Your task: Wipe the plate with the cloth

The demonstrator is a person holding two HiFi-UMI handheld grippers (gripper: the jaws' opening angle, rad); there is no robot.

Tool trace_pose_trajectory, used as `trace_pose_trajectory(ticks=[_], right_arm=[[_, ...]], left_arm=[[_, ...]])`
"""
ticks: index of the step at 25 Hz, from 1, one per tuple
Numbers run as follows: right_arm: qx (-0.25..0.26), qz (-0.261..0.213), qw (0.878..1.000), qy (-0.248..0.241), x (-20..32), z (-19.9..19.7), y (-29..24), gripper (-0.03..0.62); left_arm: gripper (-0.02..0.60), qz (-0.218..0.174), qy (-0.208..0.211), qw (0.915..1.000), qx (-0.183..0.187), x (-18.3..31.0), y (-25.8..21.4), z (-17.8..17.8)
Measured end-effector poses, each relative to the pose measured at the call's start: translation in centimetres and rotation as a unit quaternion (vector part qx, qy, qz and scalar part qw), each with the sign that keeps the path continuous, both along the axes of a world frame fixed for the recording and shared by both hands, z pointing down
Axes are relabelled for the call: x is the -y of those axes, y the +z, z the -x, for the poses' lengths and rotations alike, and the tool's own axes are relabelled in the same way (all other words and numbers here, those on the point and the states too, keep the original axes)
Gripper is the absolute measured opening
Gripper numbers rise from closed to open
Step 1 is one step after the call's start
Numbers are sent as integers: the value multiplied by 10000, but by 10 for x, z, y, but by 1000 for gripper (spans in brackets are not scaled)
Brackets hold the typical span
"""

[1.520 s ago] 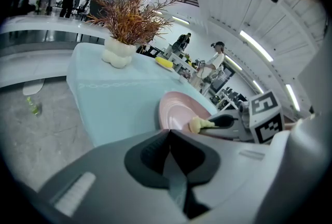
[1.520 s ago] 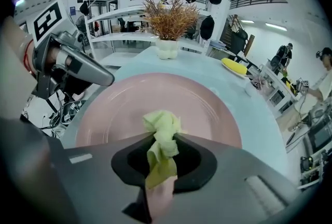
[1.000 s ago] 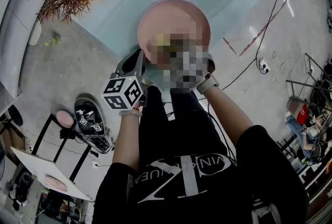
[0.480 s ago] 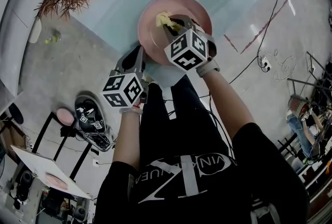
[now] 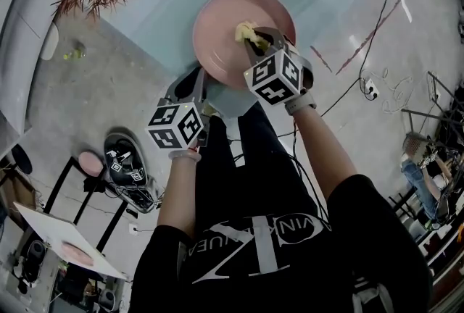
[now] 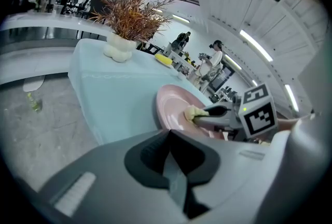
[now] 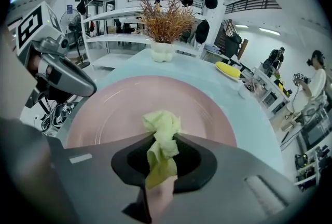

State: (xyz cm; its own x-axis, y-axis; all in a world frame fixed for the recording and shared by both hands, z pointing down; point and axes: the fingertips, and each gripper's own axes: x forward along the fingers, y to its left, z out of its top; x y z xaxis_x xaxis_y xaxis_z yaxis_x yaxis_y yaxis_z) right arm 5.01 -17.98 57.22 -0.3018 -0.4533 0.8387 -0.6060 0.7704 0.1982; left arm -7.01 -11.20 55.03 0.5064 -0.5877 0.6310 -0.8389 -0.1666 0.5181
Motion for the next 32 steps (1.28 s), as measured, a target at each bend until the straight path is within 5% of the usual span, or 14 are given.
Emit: trace_pose_trajectory(ticks=[17, 22, 32], right_arm=[[-68, 863, 9959, -260, -67, 0, -3, 80], [703, 1175, 9905, 123, -73, 3, -21, 80], [1833, 478, 9783, 837, -40, -10, -99, 80]], left_arm=[[0, 86, 460, 9989, -45, -17, -11, -20], [0, 85, 464, 9987, -174, -12, -22, -21], [0, -866, 458, 9951, 102, 24, -90, -9]])
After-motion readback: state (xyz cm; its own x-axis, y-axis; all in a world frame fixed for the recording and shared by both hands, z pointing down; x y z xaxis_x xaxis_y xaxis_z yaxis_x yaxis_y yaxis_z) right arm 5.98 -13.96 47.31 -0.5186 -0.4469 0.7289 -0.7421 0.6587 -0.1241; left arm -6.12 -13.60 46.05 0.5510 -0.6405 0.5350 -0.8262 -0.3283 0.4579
